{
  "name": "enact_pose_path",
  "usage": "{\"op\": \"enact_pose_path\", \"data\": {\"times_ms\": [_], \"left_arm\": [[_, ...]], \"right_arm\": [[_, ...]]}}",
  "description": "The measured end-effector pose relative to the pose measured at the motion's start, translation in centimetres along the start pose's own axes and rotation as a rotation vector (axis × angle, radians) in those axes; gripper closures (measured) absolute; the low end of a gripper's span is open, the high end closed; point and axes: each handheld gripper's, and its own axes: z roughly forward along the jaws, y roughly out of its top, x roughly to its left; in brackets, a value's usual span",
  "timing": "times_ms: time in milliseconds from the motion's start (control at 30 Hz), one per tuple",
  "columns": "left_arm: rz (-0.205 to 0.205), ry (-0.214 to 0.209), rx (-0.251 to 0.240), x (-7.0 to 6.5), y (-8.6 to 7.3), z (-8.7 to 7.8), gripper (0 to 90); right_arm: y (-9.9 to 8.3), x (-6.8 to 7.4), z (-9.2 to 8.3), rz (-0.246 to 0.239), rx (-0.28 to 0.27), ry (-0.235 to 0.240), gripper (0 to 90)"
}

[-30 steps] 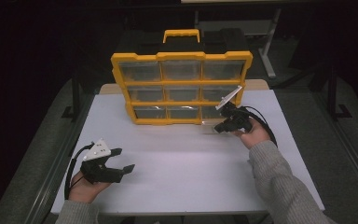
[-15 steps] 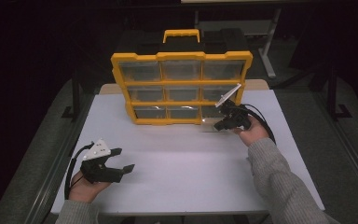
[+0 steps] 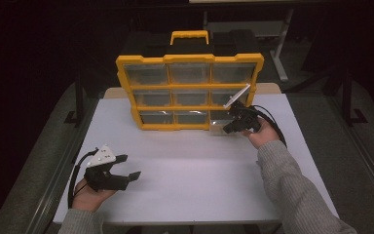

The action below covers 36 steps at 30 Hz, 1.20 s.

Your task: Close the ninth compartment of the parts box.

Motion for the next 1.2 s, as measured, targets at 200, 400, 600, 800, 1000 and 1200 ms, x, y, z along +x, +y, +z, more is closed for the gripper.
{"op": "enact_pose_path", "data": {"times_ms": [200,400,600,800,1000,1200], "left_arm": [[0.004,-0.001,0.009,0.0,0.0,0.0,22.0],[-0.008,0.001,0.000,0.1,-0.1,-0.1,22.0],[-0.016,0.002,0.002,0.0,-0.3,-0.1,22.0],[-0.013,0.003,0.003,0.0,-0.3,-0.1,21.9],[-0.008,0.007,-0.003,0.1,-0.3,-0.2,22.0],[-0.008,0.007,0.001,0.0,-0.3,-0.3,22.0]], "right_arm": [[0.2,-0.2,0.1,-0.001,0.003,0.002,88.9],[0.5,-0.4,0.2,-0.003,0.006,-0.008,88.9],[1.0,-0.5,0.0,-0.007,0.000,-0.018,88.9],[1.1,-0.7,-0.1,-0.005,-0.001,-0.021,88.9],[1.2,-0.8,0.0,-0.003,-0.006,-0.027,88.9],[1.3,-1.0,0.1,-0.003,-0.005,-0.032,88.9]]}}
